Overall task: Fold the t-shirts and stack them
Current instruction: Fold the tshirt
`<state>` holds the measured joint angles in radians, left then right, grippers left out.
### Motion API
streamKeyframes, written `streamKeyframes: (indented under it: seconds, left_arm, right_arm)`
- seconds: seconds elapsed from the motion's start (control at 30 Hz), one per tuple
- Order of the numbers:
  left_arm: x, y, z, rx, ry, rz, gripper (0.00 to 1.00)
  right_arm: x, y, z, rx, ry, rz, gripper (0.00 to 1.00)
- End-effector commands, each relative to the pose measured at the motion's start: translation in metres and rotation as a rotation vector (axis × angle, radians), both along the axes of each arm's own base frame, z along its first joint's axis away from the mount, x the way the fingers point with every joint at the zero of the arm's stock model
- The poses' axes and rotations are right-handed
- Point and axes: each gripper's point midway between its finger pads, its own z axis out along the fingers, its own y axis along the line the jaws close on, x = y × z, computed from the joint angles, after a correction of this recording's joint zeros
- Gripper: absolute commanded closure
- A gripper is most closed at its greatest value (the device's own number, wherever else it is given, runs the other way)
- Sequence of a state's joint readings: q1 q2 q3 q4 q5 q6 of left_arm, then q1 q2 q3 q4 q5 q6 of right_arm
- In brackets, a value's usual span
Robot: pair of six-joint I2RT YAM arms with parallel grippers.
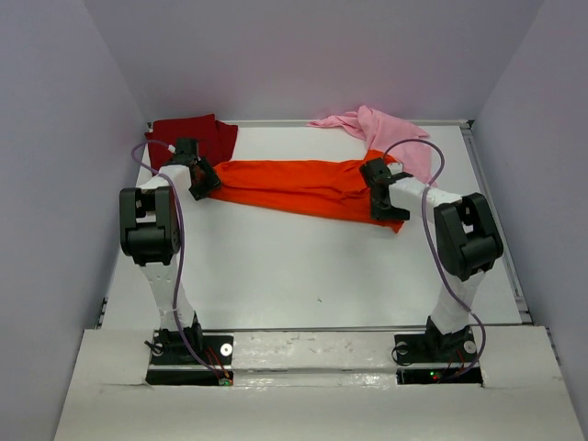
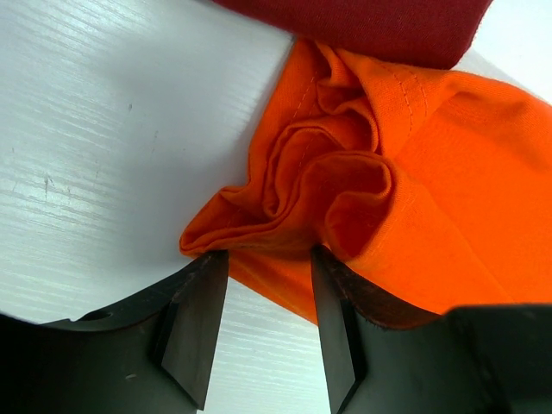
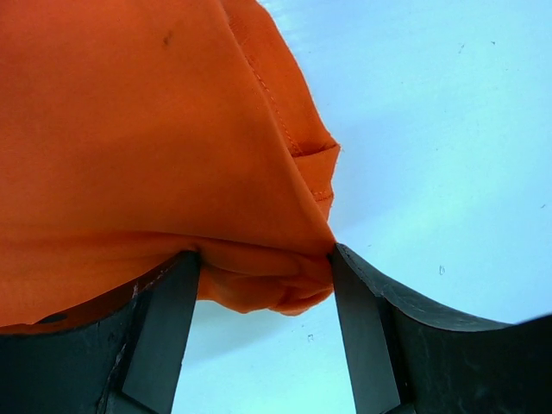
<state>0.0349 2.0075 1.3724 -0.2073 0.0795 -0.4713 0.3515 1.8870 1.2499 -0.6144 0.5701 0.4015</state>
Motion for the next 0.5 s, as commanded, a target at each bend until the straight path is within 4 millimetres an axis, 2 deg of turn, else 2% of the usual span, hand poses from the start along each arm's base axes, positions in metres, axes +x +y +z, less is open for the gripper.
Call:
streamKeyframes:
  seconds: [0.0, 0.23, 0.3, 0.47]
  left_arm:
    - [-0.011, 0.021, -0.008, 0.05, 0.049, 0.023, 0.43]
    - [-0.013, 0.026, -0.004, 0.049, 0.042, 0.032, 0.43]
    - [-0.014, 0.031, -0.004, 0.061, 0.043, 0.042, 0.43]
    - [-0.019, 0.048, 0.002, 0.124, 0.041, 0.081, 0.43]
  right_arm:
    - [-0.035, -0.035, -0.003, -0.104, 0.125, -0.047, 0.32]
    - [-0.035, -0.052, 0.009, -0.106, 0.112, -0.084, 0.32]
    - [-0.034, -0.06, 0.011, -0.108, 0.109, -0.104, 0.32]
    - [-0.031, -0.062, 0.013, -0.107, 0.105, -0.11, 0.32]
